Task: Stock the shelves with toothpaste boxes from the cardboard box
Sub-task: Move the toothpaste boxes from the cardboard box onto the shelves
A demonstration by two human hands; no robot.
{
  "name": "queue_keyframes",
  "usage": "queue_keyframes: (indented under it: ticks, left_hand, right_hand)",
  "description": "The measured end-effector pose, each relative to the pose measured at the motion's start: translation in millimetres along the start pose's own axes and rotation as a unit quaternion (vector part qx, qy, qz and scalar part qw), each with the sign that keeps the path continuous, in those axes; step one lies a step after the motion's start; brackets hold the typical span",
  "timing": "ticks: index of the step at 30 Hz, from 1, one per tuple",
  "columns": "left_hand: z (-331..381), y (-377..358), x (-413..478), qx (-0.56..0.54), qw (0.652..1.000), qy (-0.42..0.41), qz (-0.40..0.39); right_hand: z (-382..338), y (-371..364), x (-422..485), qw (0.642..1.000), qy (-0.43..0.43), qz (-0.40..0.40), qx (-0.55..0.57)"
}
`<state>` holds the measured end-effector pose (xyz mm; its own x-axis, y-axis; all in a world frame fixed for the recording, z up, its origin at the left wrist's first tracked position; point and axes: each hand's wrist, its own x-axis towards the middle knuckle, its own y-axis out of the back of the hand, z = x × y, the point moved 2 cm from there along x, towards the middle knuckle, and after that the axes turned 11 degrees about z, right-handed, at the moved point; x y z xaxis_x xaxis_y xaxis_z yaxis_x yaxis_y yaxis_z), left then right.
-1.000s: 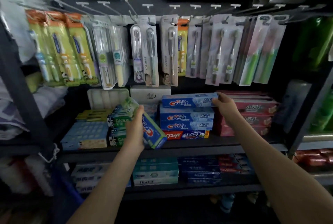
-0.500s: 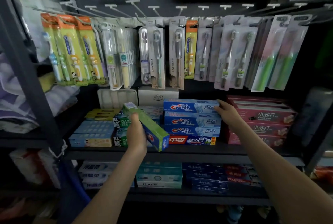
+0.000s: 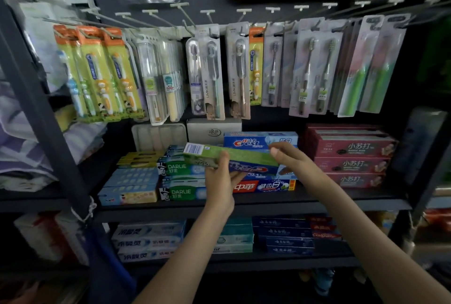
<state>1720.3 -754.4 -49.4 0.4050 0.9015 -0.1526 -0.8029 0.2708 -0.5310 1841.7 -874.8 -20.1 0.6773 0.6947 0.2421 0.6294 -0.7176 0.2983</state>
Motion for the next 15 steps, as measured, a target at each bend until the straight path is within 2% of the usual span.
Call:
queue_keyframes:
  ticks: [2,5,9,11,13,14,15]
  left_hand:
    - [-3,-3,-3,-0.020,1.000,0.012,-0.003]
    - [-6,-4,-6,-0.027,0.999,0.030,-0.010]
    - [-8,-6,-13,0.035,0.995,-0.019,-0.091]
    - [-9,-6,-18,0.083,0.983,-0.061,-0.150]
    - [-3,-4,-23,0.167,0.959,-0.114,-0.198]
    - [4,-4,-25,0.242,0.932,-0.159,-0.220]
    - [10,-3,-26,0.334,0.884,-0.218,-0.243]
  right_hand:
    - [3,2,-7,0.999,0.012,-0.003,-0.041]
    - [9,9,-17,0.994,0.044,0.048,-0.093]
    - [19,13,-33,0.998,0.004,0.067,-0.003]
    - [26,11,-42,0.999,-0.031,0.034,0.004]
    - [28,8,-48,0.999,-0.042,0.012,-0.014]
    - [24,7,-50,0.999,-0.037,0.019,-0.017]
    - [18,8,-51,0.999,-0.019,0.037,-0.018]
